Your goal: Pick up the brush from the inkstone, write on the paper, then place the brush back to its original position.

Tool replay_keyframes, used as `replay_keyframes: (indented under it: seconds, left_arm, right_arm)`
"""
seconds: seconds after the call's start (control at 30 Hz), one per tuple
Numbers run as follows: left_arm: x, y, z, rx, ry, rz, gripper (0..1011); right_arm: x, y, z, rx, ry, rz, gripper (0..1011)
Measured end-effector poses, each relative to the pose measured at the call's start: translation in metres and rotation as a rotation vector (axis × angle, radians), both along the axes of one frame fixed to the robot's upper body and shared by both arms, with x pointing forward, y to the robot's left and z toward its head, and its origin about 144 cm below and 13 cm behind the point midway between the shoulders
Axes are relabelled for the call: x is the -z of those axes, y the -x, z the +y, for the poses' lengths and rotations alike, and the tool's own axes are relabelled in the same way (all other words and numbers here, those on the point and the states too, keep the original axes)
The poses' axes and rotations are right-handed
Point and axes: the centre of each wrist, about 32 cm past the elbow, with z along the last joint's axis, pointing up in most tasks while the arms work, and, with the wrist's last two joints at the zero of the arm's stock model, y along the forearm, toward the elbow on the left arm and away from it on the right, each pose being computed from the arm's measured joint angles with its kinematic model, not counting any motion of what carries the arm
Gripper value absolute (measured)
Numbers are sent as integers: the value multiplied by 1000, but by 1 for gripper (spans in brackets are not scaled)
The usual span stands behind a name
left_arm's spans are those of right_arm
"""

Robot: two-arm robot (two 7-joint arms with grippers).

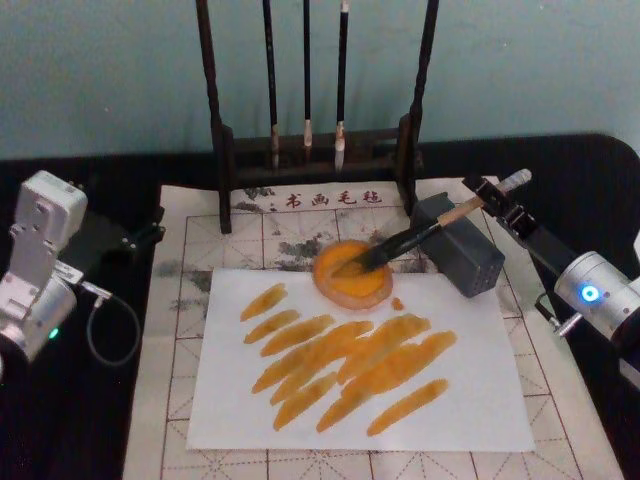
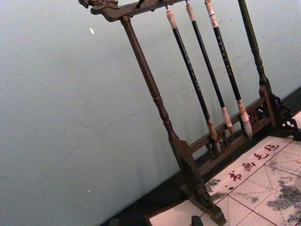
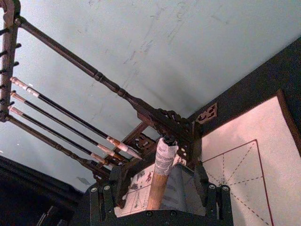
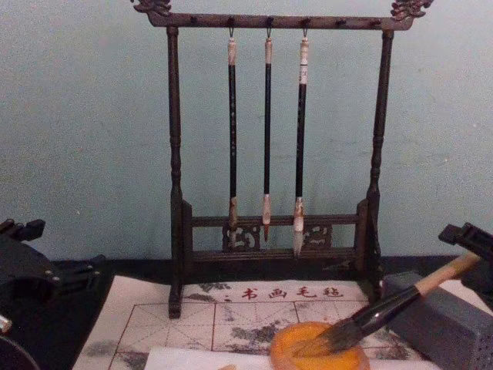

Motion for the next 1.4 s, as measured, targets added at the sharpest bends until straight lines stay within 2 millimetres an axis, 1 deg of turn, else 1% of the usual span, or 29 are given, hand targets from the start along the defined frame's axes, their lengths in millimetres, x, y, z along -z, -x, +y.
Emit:
replay_keyframes:
  seconds: [1.0,1.07,1.2,1.27,1.3,1.33,1.37,1.4]
  left_arm:
    - [0,0,0,0,0,0,1001]
    - [0,0,0,0,0,0,1001]
    - [0,0,0,0,0,0,1001]
    - [0,0,0,0,0,0,1001]
    - [0,0,0,0,0,0,1001]
    - [0,0,0,0,0,0,1001]
    - [0,0,0,0,0,0,1001]
    - [0,0,0,0,0,0,1001]
  right_arm:
    - [0,0,0,-1,2,1,995]
    - [0,0,0,-1,2,1,945]
    - [0,0,0,-1,2,1,887]
    - [0,0,0,-1,2,1,820]
    - [0,0,0,-1,1,1,767]
    - [0,0,0,-1,2,1,767]
    - [0,0,0,-1,2,1,731]
    - [0,0,0,-1,2,1,716]
